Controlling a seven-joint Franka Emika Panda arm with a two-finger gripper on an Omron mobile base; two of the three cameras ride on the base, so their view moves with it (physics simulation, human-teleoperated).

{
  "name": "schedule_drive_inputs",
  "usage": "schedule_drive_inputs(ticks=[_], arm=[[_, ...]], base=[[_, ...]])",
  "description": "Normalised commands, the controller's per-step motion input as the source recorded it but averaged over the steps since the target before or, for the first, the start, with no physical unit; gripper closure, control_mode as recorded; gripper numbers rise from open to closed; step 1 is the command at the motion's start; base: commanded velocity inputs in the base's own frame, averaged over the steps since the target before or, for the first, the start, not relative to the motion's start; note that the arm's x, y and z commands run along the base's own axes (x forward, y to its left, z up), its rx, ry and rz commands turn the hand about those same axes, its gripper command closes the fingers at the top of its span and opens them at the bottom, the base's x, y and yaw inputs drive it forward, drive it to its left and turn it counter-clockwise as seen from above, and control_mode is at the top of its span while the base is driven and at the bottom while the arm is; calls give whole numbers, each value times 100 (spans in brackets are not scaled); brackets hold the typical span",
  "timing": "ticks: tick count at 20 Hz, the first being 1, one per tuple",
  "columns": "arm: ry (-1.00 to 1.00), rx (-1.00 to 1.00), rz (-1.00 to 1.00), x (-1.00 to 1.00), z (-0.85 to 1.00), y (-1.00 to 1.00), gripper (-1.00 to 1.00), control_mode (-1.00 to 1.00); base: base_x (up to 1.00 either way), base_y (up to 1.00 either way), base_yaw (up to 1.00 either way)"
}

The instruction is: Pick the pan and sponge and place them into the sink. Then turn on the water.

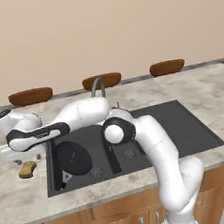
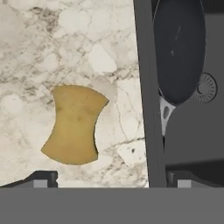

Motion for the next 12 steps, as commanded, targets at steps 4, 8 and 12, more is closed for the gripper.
schedule_drive_inputs(ticks=[4, 8, 12], arm=[[0, 1, 0, 25, -48, 0, -100, -100], [0, 9, 0, 13, -64, 0, -100, -100], [0, 15, 2, 6, -45, 0, -100, -100]], base=[[0, 0, 0], [0, 0, 0], [0, 0, 0]])
